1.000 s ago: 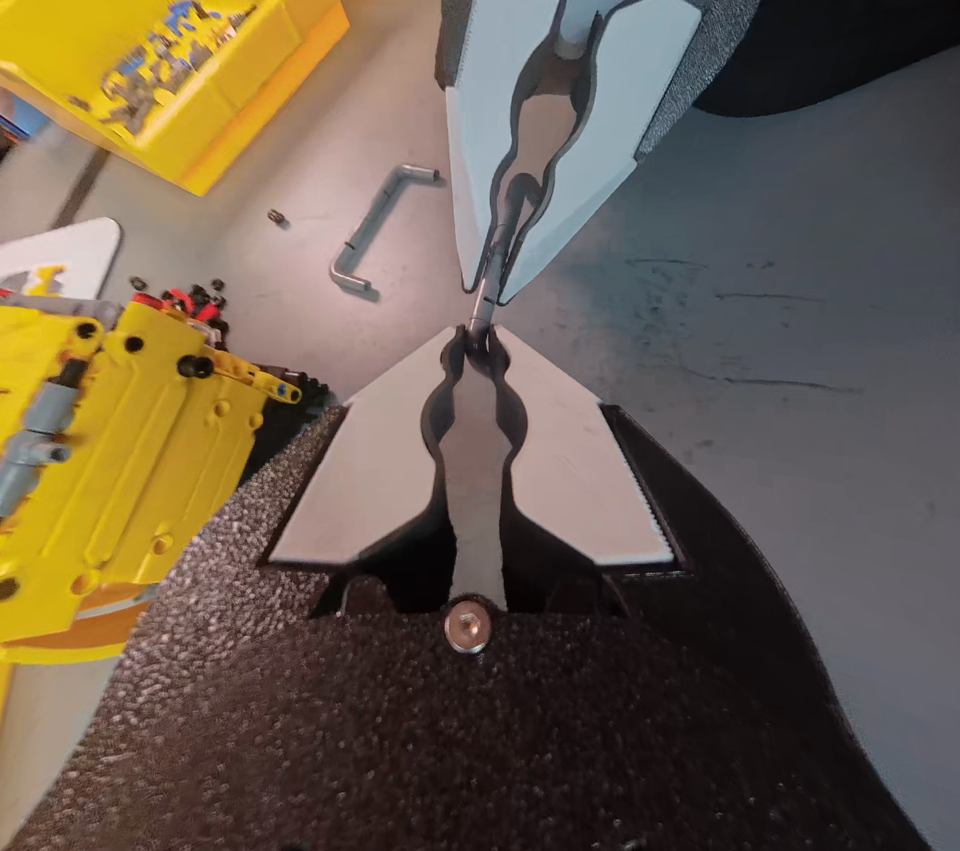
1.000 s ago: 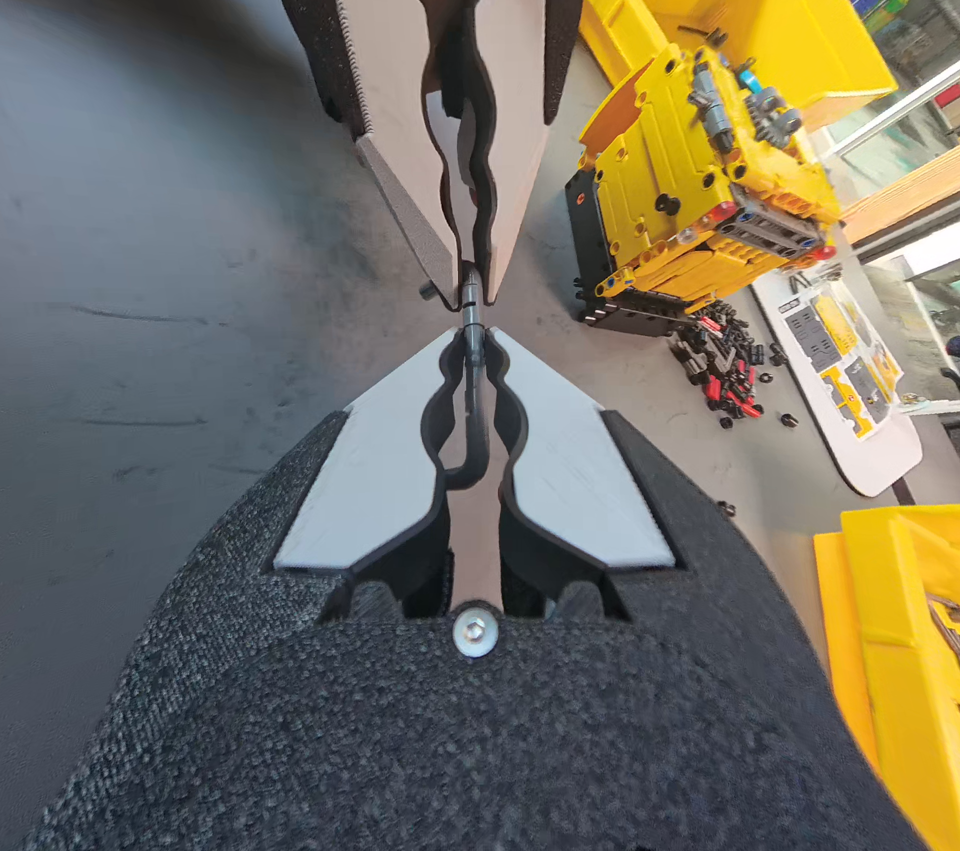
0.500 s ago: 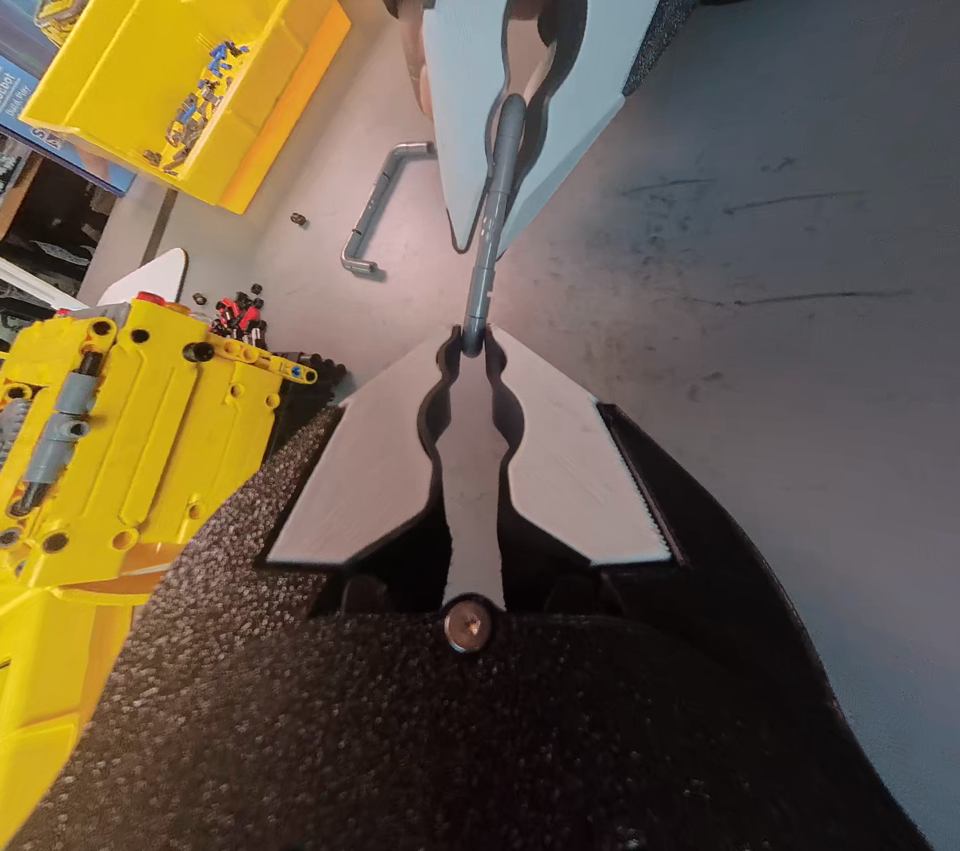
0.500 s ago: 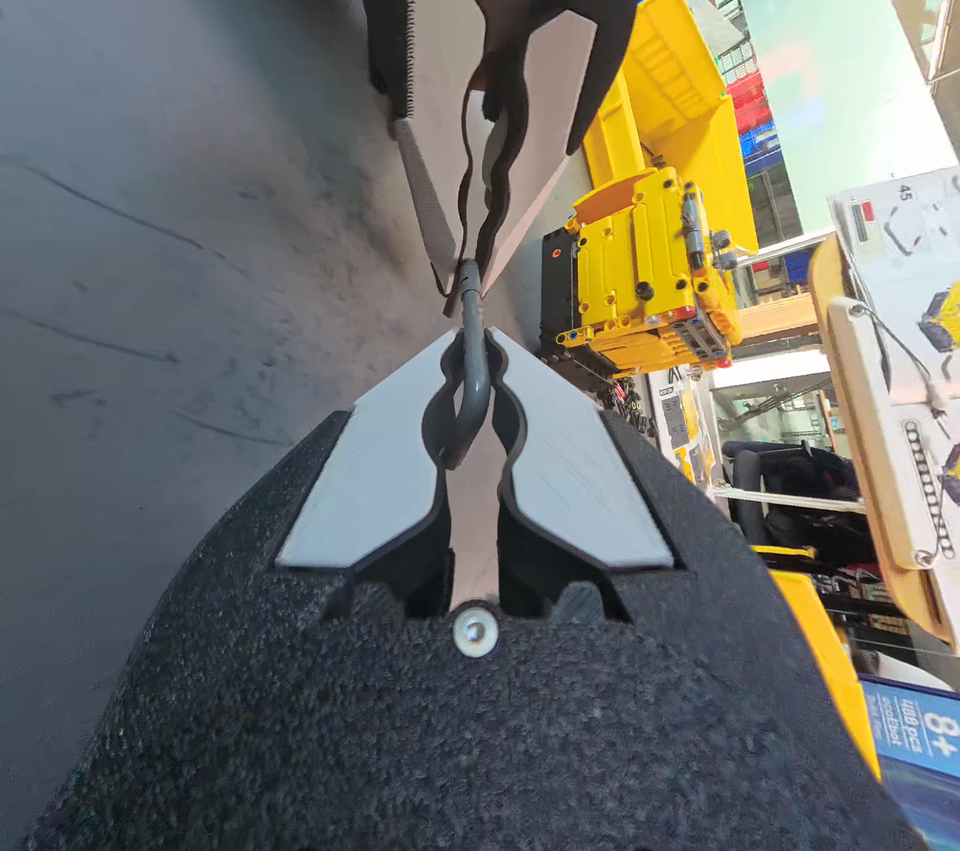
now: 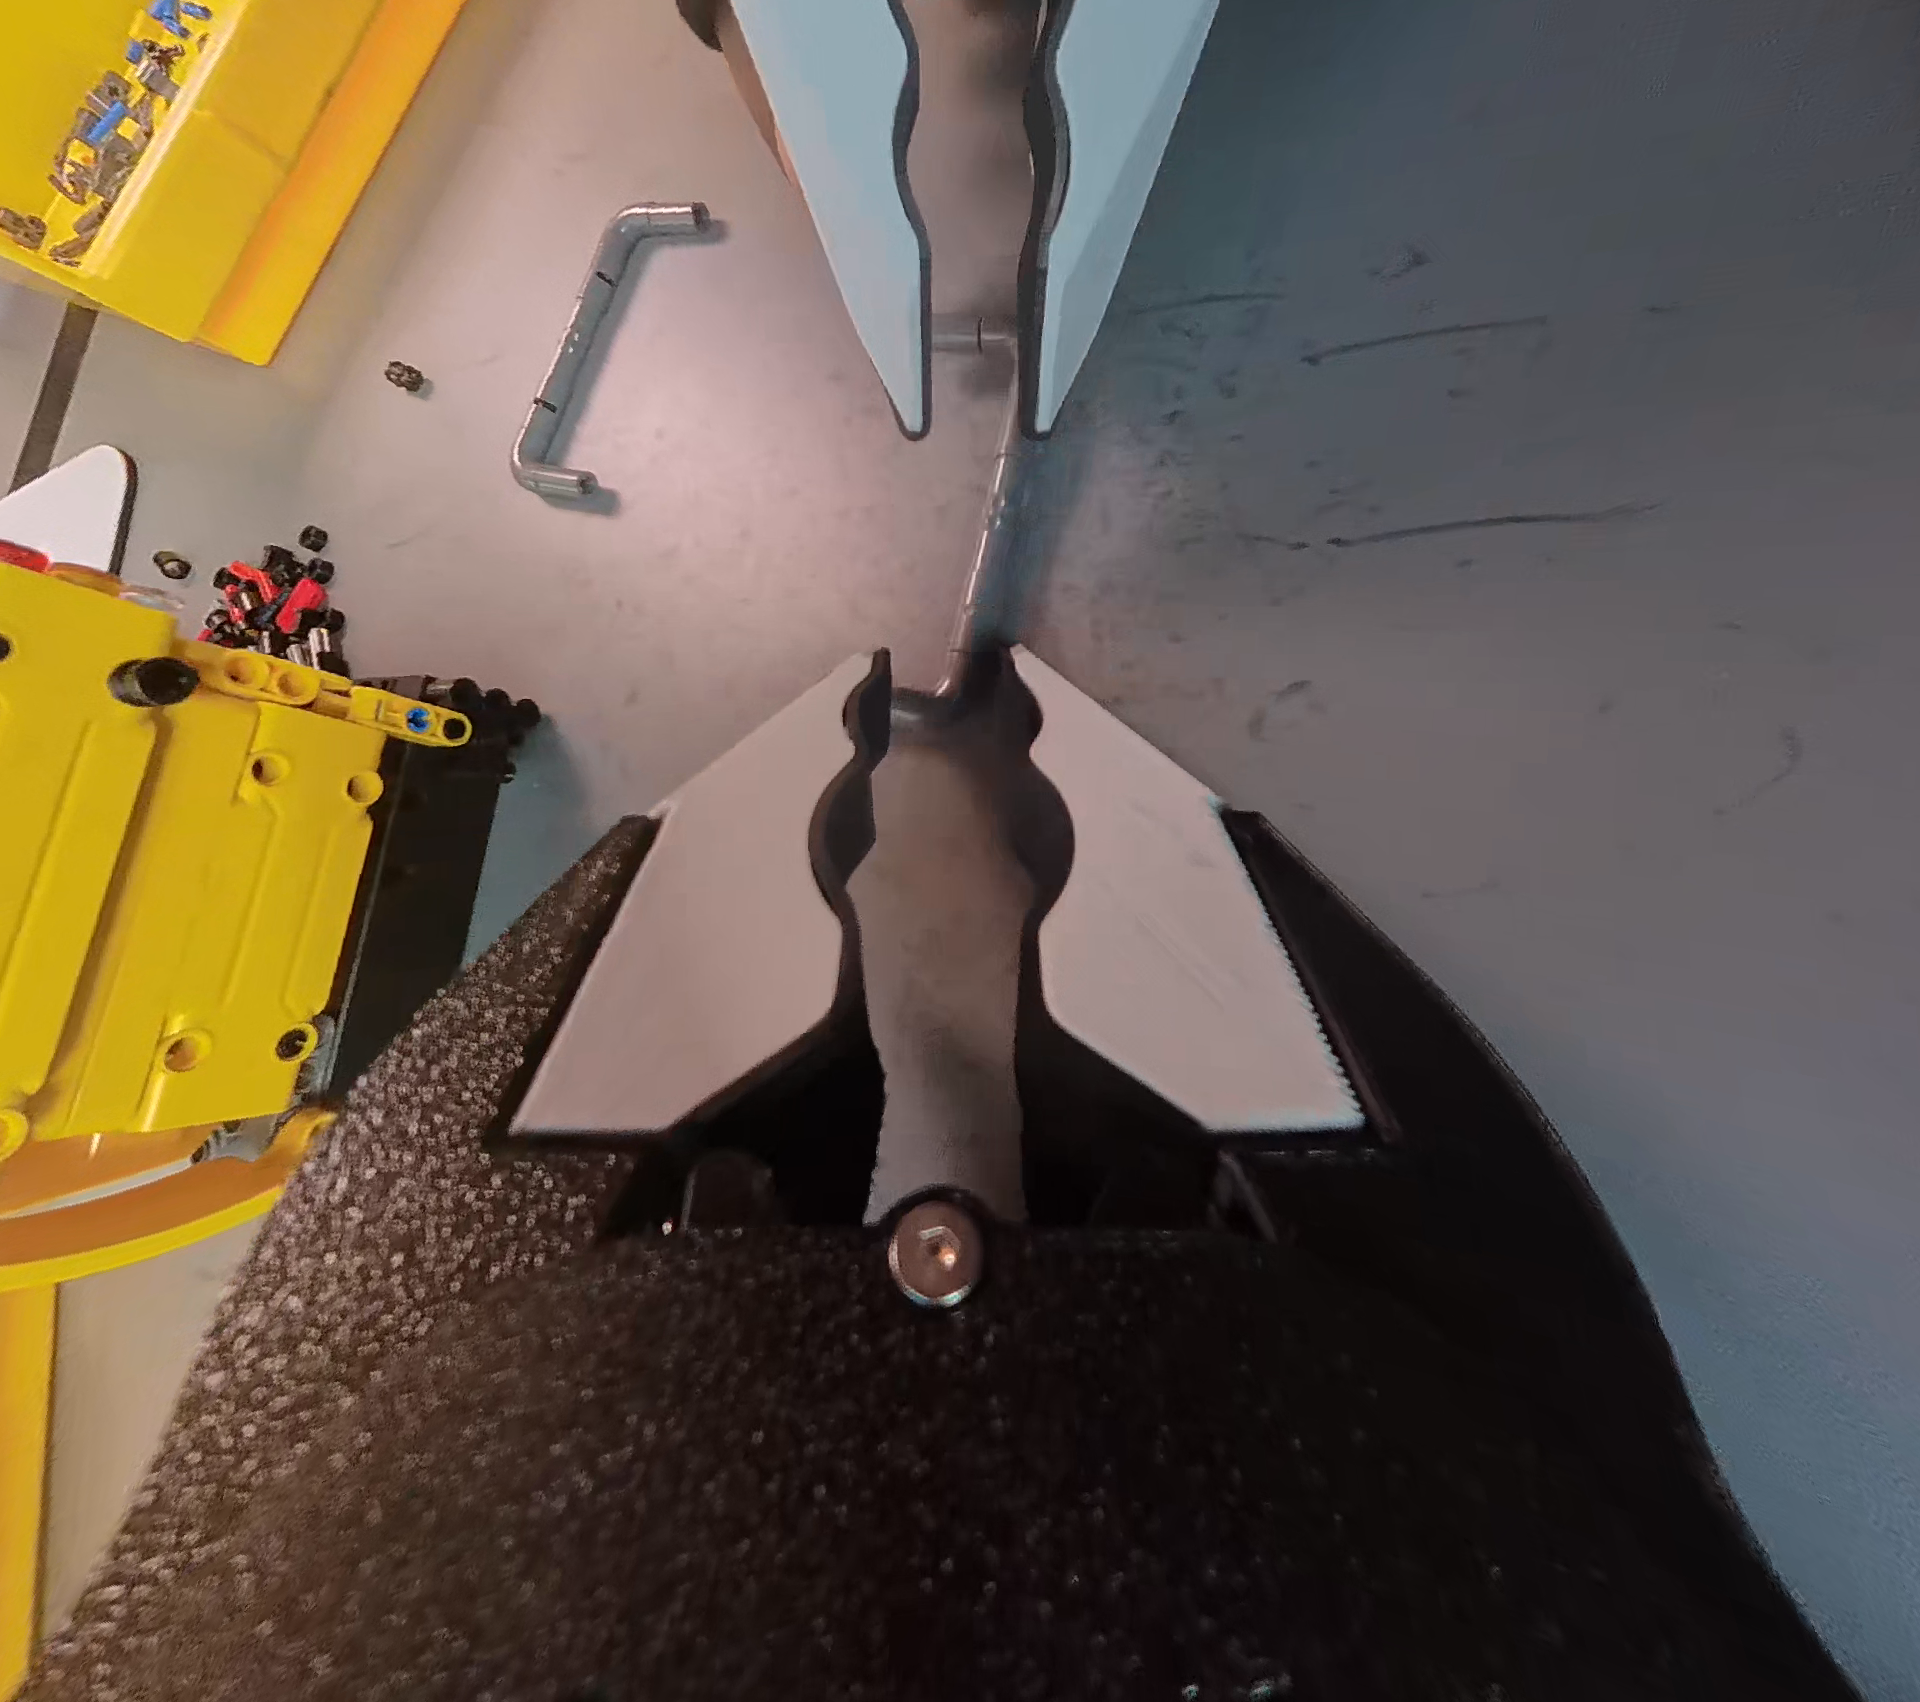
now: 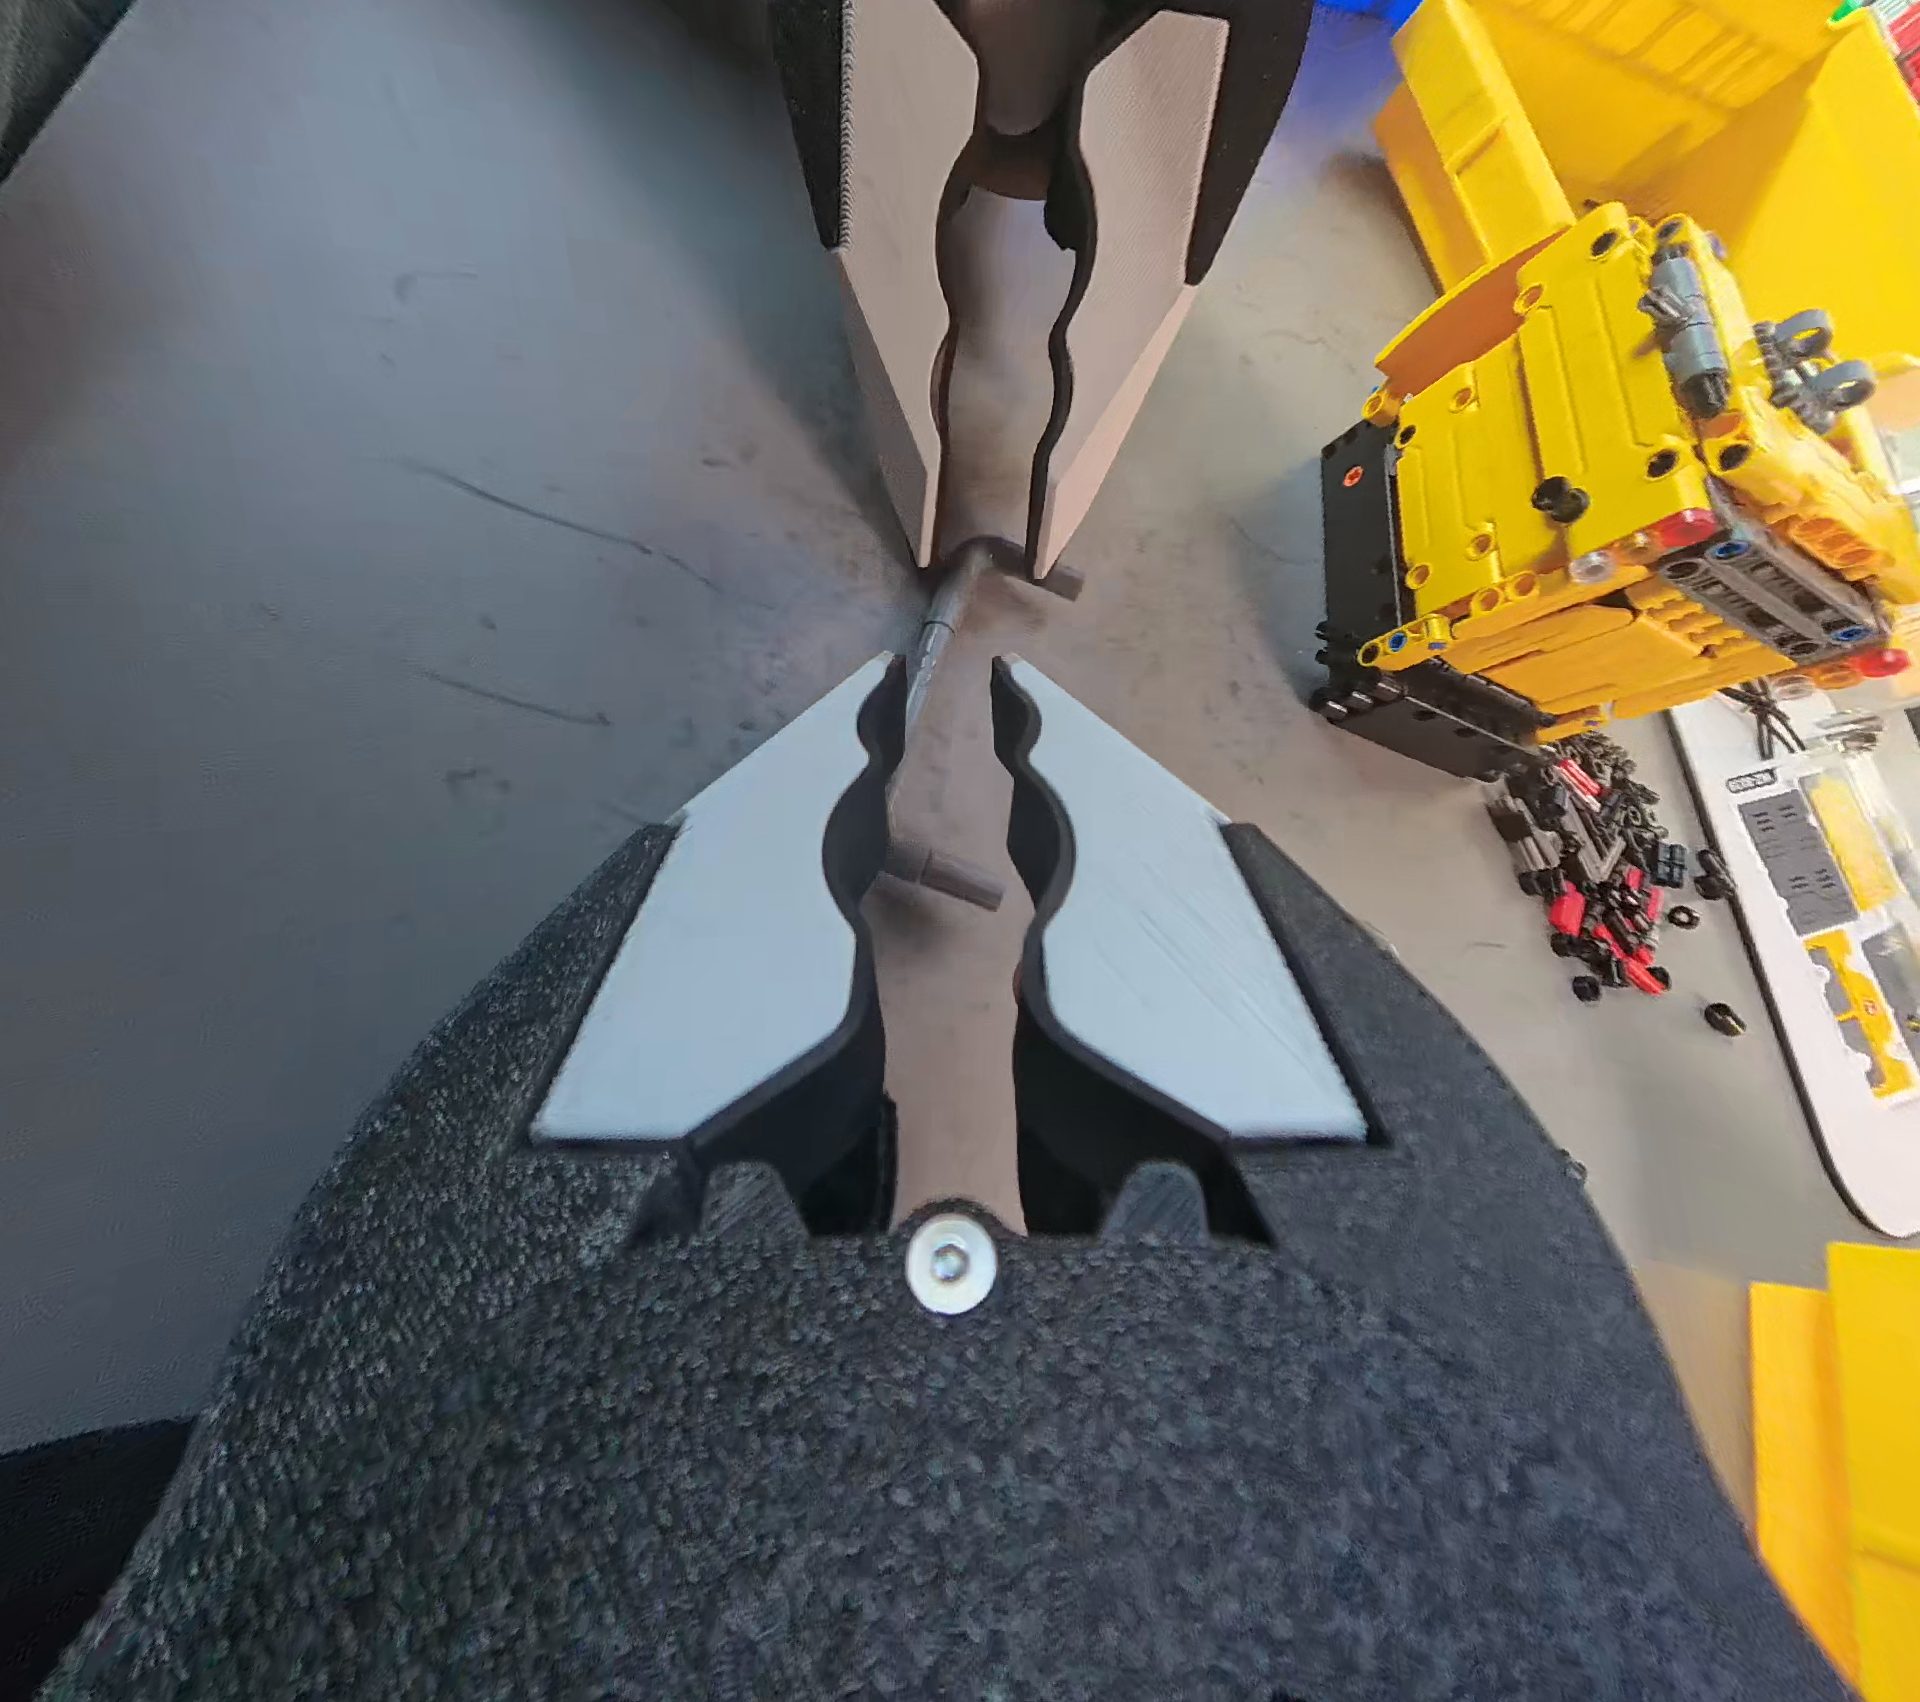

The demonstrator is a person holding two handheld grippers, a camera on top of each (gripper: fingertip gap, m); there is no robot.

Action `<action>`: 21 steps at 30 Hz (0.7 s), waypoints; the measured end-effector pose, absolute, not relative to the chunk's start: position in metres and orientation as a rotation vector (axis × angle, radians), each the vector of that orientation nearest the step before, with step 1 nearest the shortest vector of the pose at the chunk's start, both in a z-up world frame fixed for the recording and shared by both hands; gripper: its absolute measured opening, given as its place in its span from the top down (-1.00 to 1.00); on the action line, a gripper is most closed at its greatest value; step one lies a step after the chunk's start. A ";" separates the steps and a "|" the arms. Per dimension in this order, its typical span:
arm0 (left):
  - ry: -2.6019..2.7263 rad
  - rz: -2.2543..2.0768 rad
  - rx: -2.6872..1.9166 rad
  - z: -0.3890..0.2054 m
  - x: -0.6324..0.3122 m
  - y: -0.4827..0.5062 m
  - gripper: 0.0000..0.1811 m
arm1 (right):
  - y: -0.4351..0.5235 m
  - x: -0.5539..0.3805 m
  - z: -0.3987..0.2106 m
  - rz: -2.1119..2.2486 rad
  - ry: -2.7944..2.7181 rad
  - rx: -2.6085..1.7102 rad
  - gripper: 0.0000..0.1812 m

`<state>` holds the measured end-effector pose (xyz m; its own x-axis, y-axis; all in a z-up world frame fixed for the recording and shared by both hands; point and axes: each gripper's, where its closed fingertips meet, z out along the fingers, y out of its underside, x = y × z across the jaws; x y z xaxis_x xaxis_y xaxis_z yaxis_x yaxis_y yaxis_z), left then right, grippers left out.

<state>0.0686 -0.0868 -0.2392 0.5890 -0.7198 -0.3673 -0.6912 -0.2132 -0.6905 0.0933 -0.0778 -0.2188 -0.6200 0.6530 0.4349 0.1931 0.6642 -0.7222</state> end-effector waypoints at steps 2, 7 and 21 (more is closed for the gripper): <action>1.122 -0.071 -1.949 -0.239 0.069 -0.088 0.76 | -0.077 0.095 -0.219 0.847 -2.181 -0.662 0.83; 1.052 -0.148 -1.947 -0.230 0.067 -0.088 0.71 | -0.073 0.098 -0.232 0.792 -2.232 -0.692 0.84; 0.437 -0.285 -1.747 -0.153 0.015 -0.062 0.53 | -0.046 0.095 -0.236 0.691 -2.204 -0.801 0.95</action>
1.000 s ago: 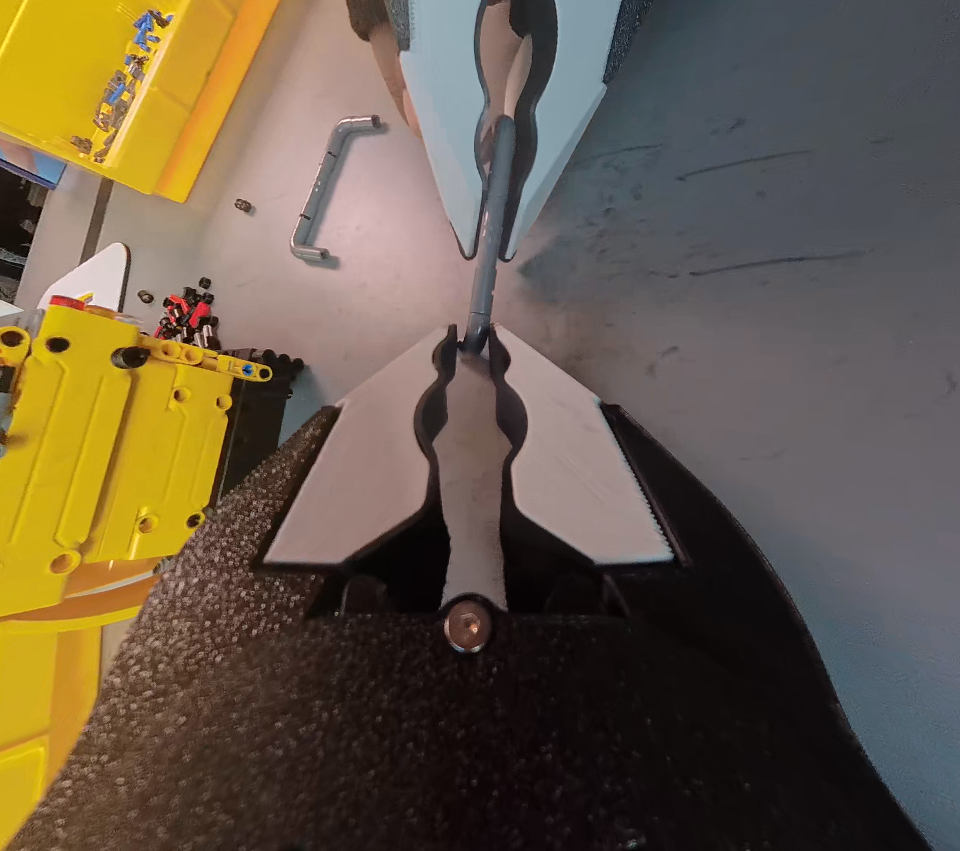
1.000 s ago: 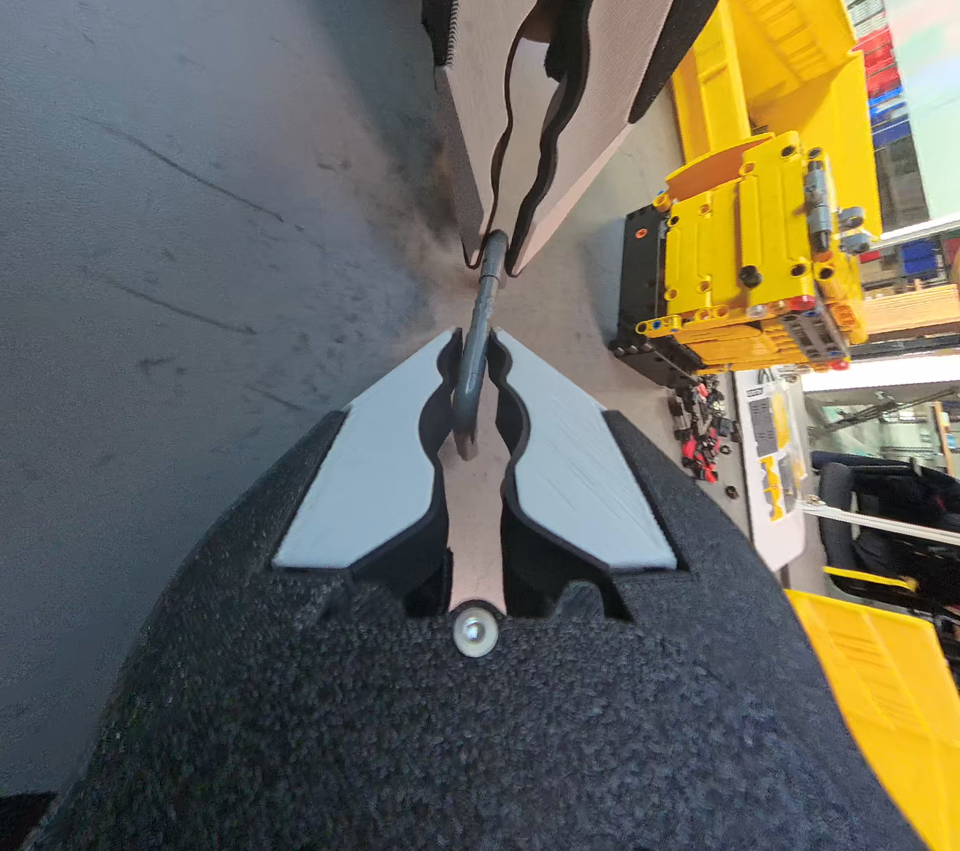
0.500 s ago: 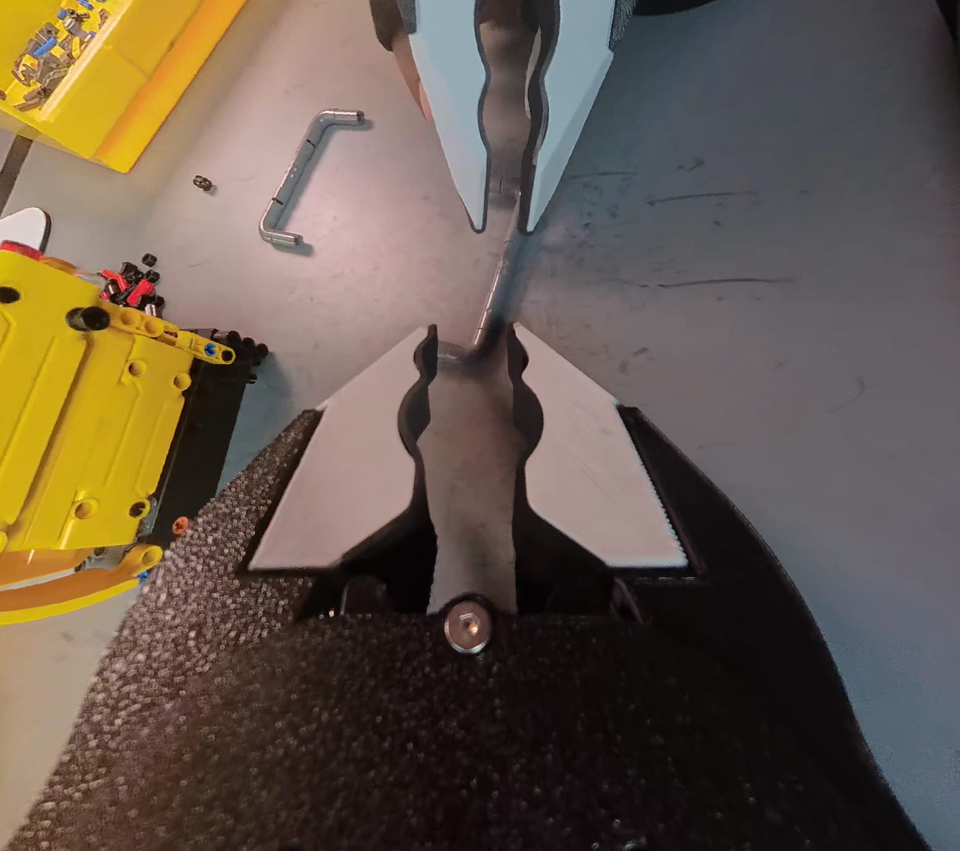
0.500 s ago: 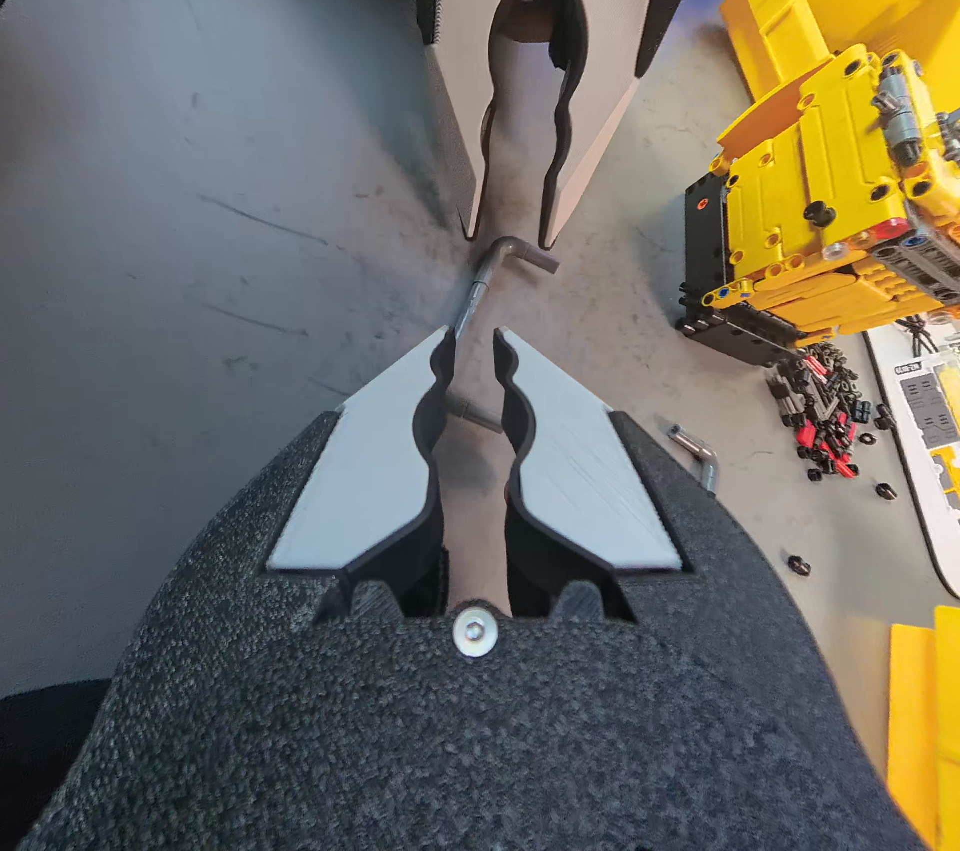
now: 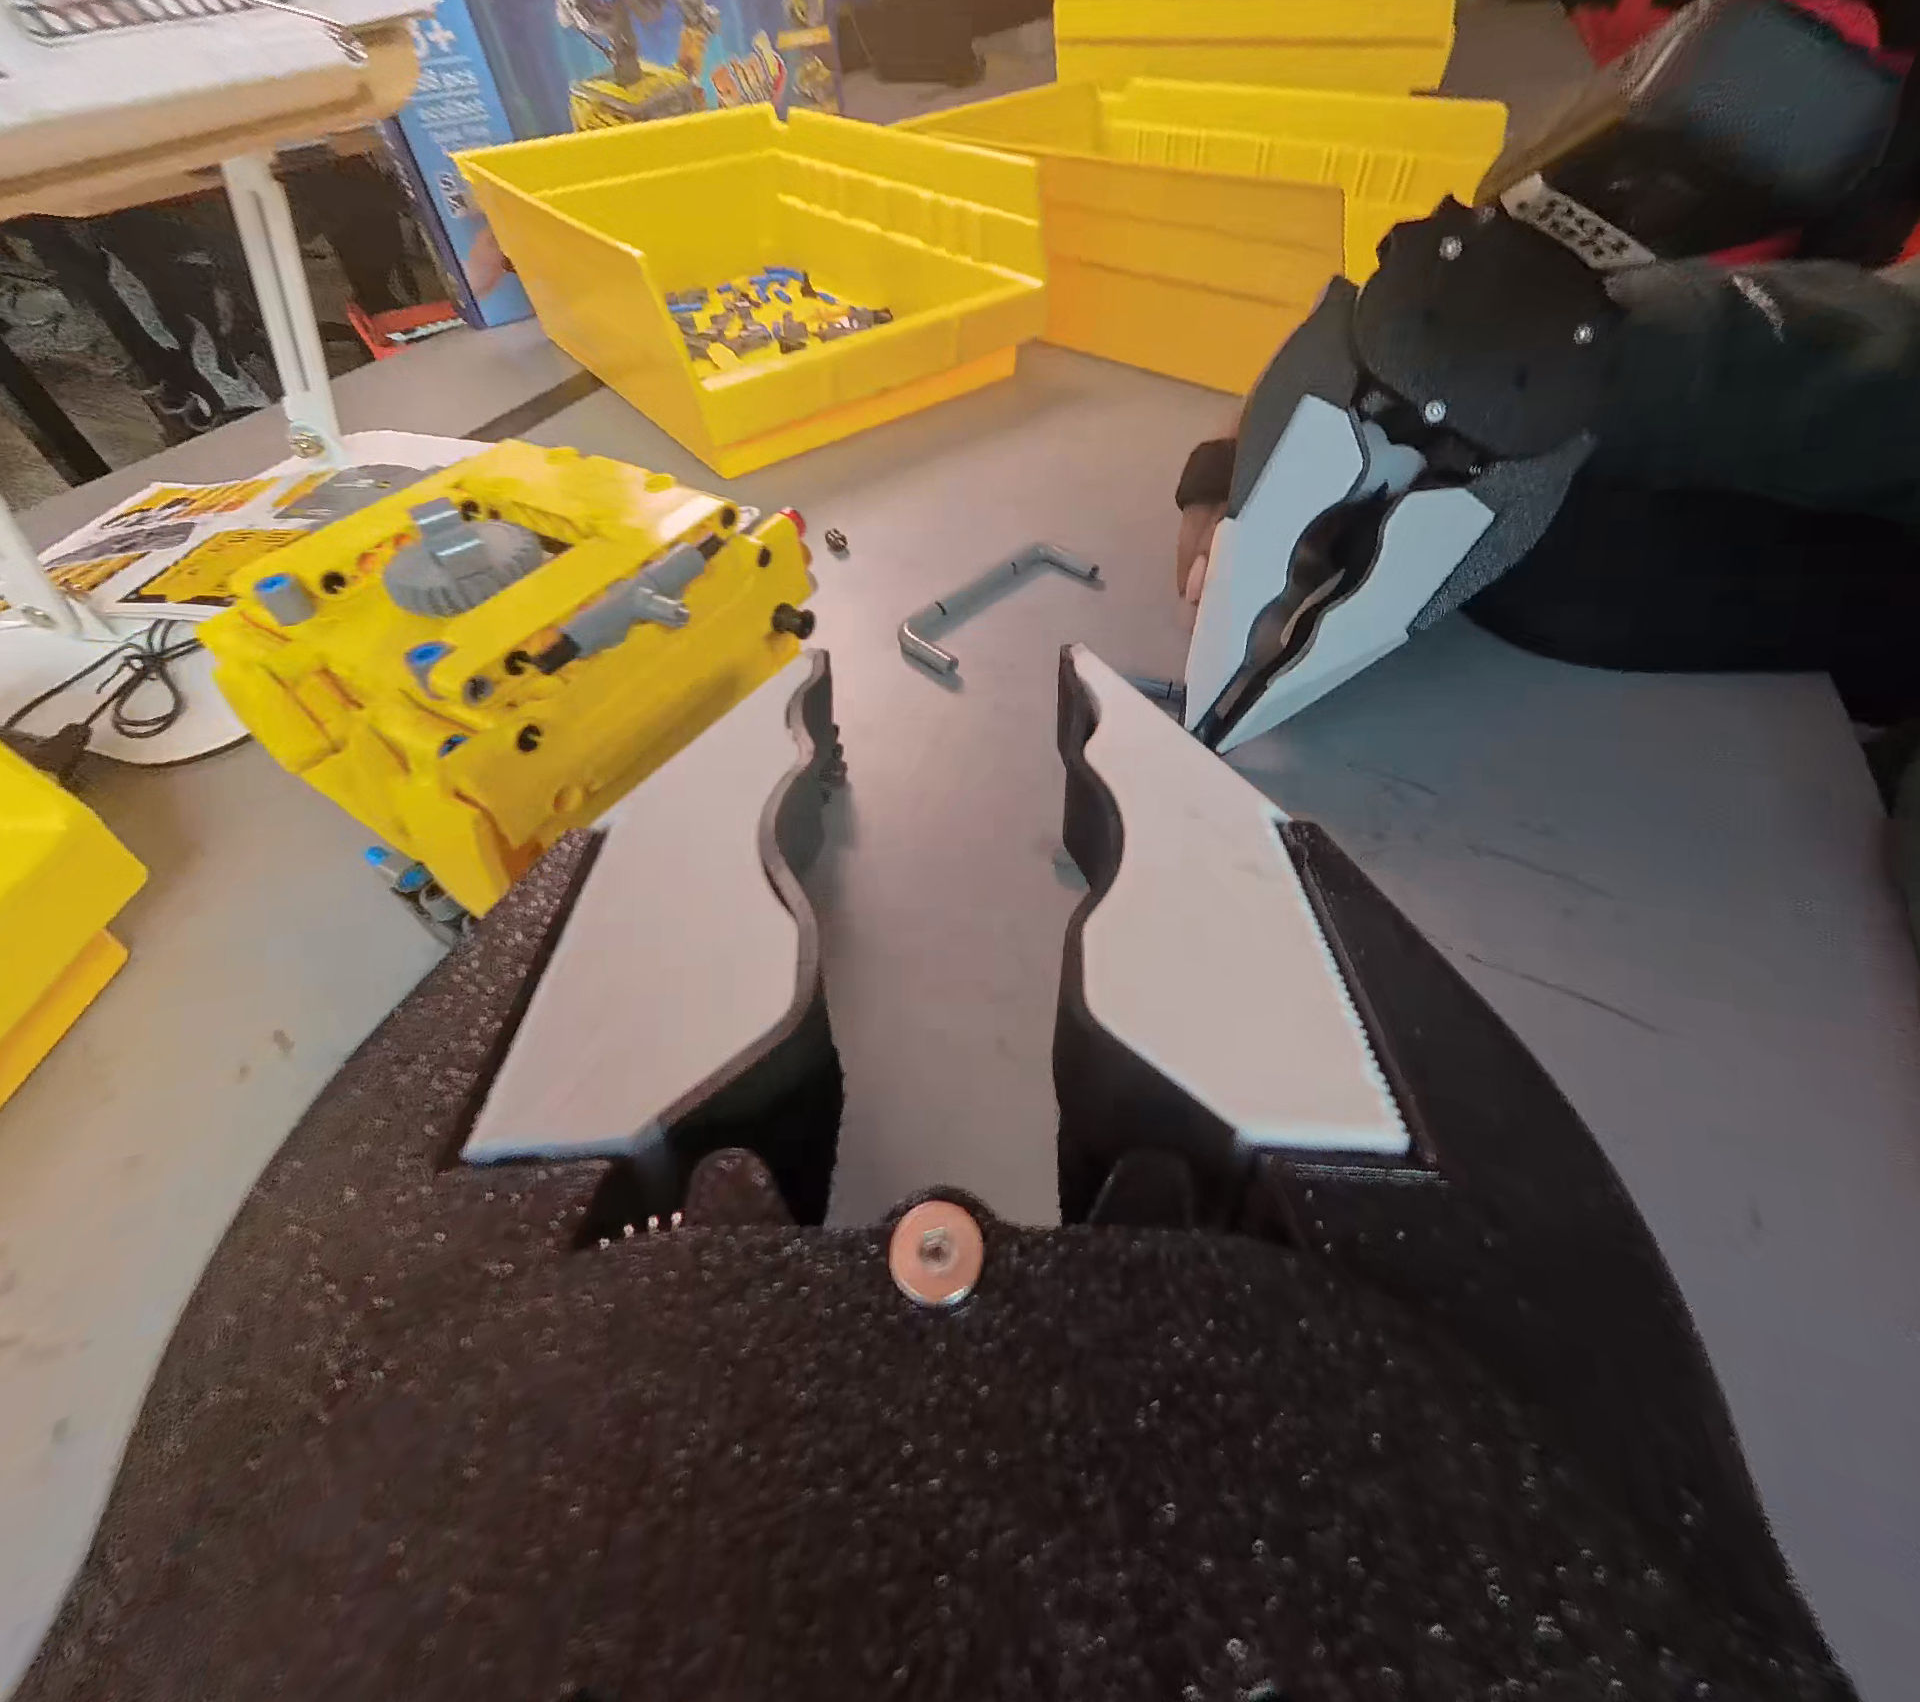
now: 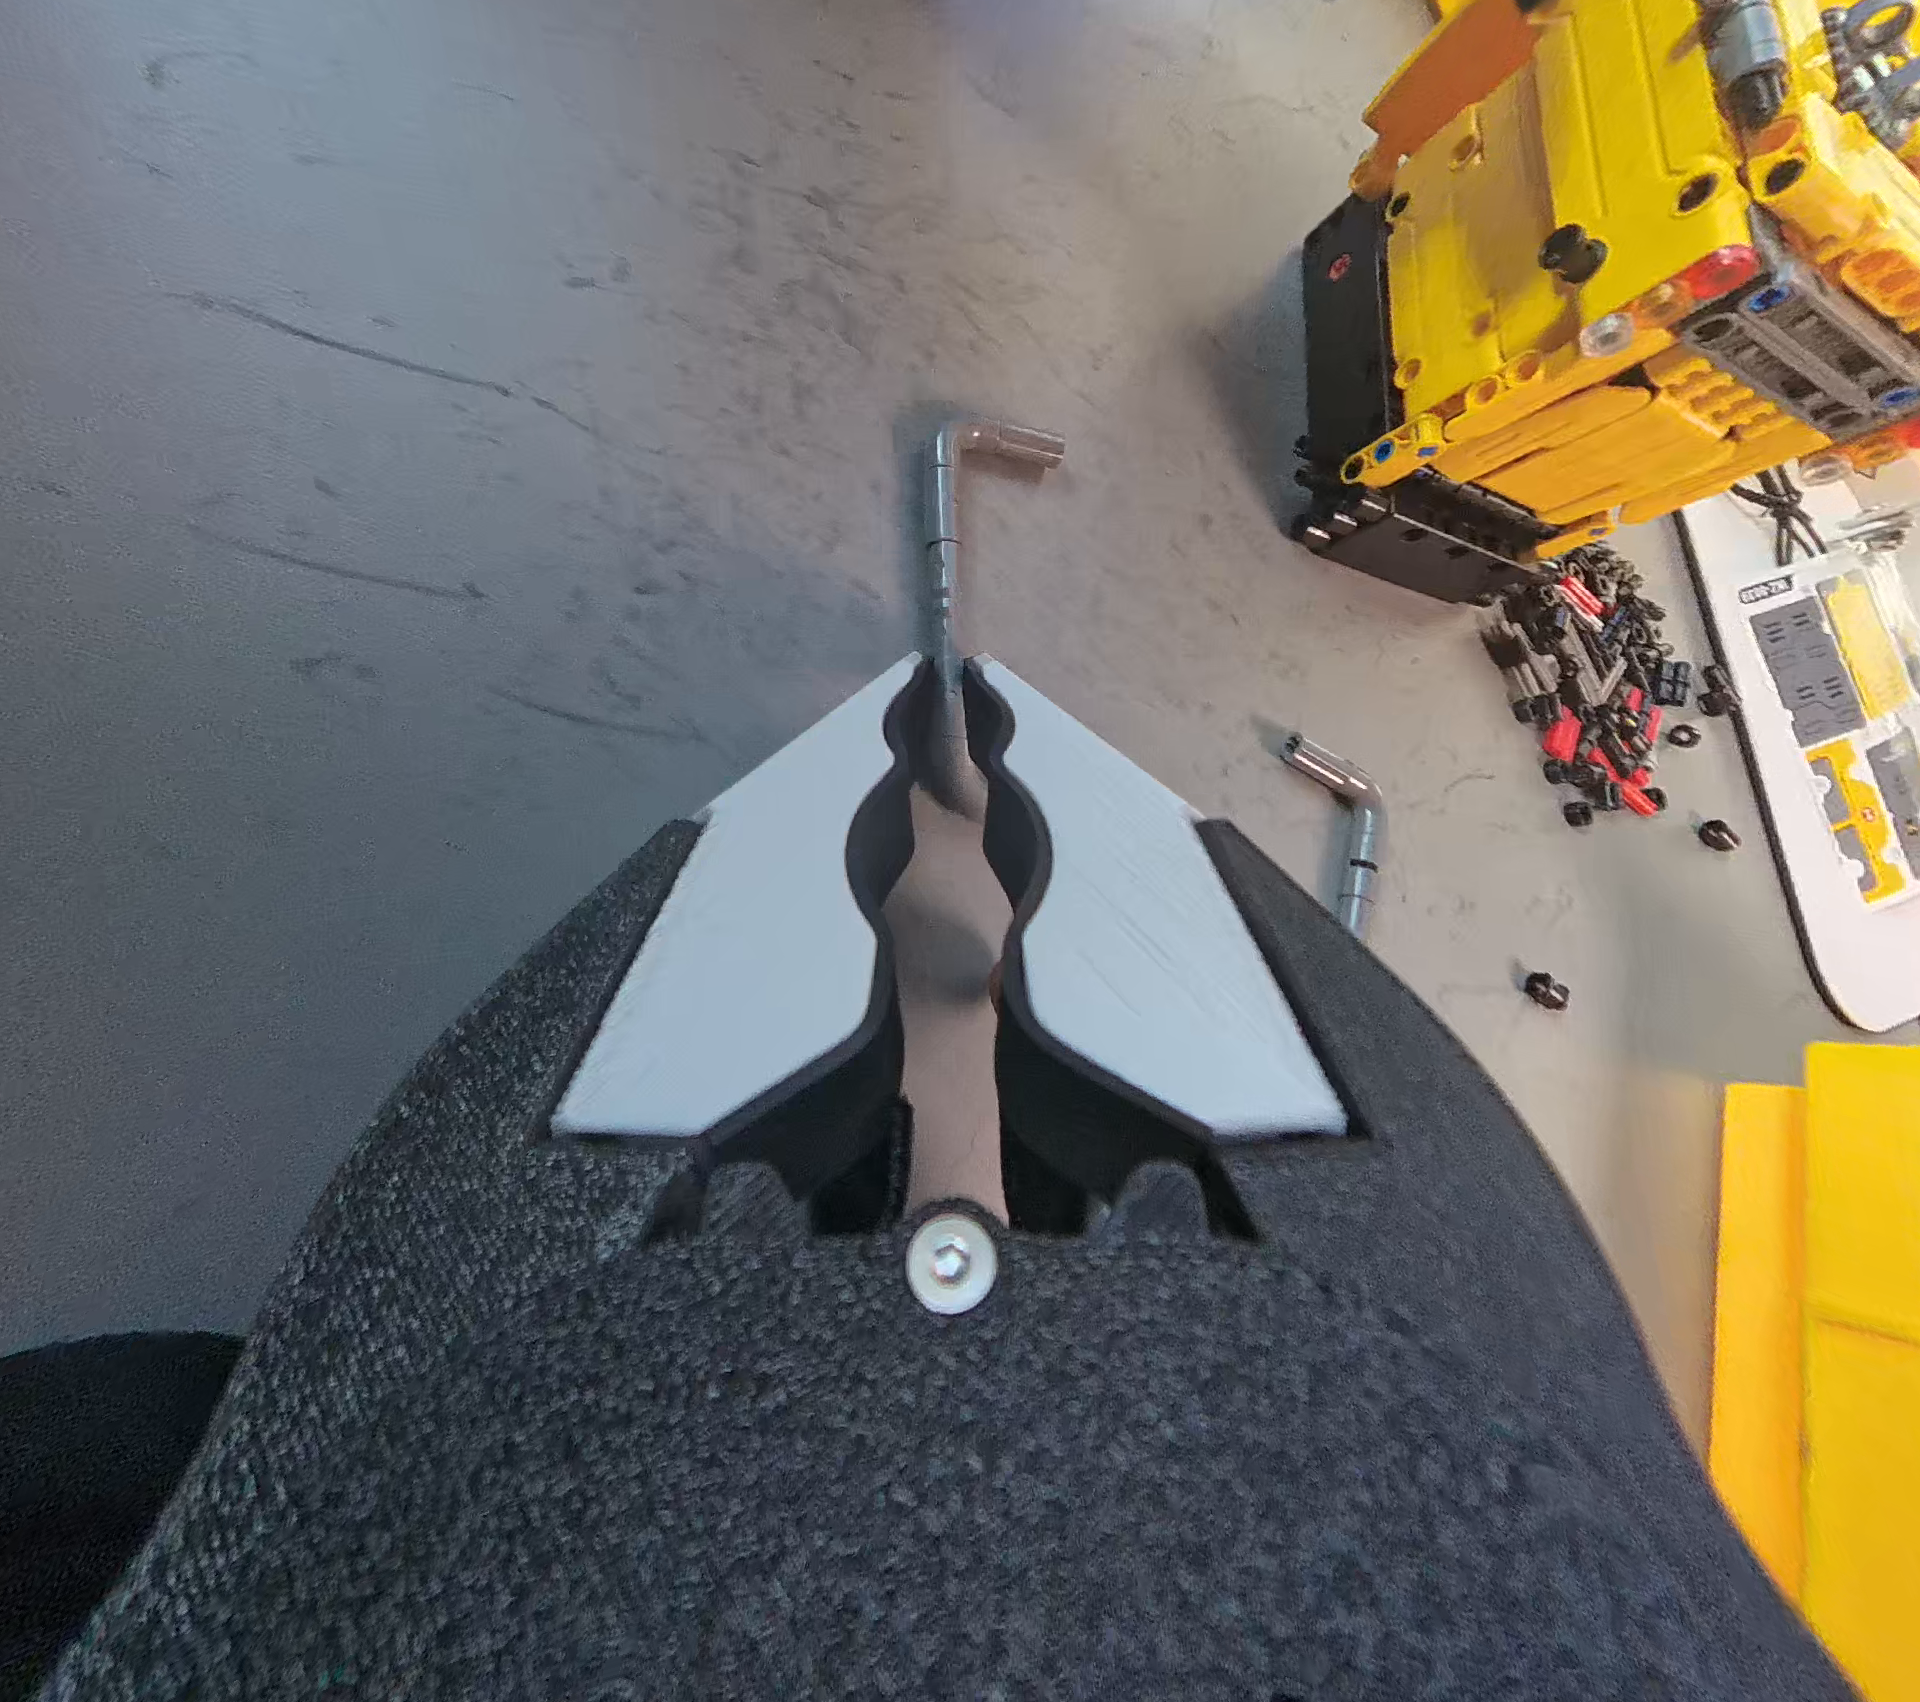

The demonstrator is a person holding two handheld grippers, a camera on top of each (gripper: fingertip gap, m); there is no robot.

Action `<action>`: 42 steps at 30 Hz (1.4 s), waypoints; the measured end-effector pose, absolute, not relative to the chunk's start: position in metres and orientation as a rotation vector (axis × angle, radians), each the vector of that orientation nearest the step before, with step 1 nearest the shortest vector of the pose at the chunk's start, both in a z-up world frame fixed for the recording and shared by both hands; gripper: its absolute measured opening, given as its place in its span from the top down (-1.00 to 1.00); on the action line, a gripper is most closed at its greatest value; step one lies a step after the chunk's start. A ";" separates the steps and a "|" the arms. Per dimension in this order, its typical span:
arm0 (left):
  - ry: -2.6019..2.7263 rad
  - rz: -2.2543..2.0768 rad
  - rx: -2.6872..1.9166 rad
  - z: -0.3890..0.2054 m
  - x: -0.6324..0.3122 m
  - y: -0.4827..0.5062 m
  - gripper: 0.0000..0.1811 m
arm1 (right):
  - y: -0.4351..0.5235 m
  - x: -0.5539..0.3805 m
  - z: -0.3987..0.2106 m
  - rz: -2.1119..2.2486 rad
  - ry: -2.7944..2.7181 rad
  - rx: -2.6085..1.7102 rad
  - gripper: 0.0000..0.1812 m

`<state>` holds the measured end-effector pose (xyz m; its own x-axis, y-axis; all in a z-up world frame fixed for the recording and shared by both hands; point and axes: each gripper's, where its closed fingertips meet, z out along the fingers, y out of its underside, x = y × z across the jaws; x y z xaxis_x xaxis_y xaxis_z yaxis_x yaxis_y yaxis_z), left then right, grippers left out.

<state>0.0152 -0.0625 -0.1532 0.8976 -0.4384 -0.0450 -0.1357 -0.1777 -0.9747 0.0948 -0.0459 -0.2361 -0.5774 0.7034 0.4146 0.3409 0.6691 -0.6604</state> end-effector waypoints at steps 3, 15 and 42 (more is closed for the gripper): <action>0.337 -0.289 -1.687 -0.139 0.001 -0.062 0.55 | -0.038 0.094 -0.236 0.669 -2.190 -0.835 0.94; 0.261 -0.166 -1.692 -0.138 -0.020 -0.059 0.54 | -0.035 0.089 -0.231 0.698 -2.134 -0.896 0.87; 0.154 -0.002 -1.874 -0.170 -0.072 -0.054 0.57 | -0.007 -0.051 -0.168 1.051 -1.941 -1.163 -0.18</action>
<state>-0.0723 -0.0539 -0.1701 0.9912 -0.1074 -0.0770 -0.1057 -0.2955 -0.9495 -0.0507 -0.0072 -0.1681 -0.4074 0.9059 0.1153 0.3983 0.2899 -0.8702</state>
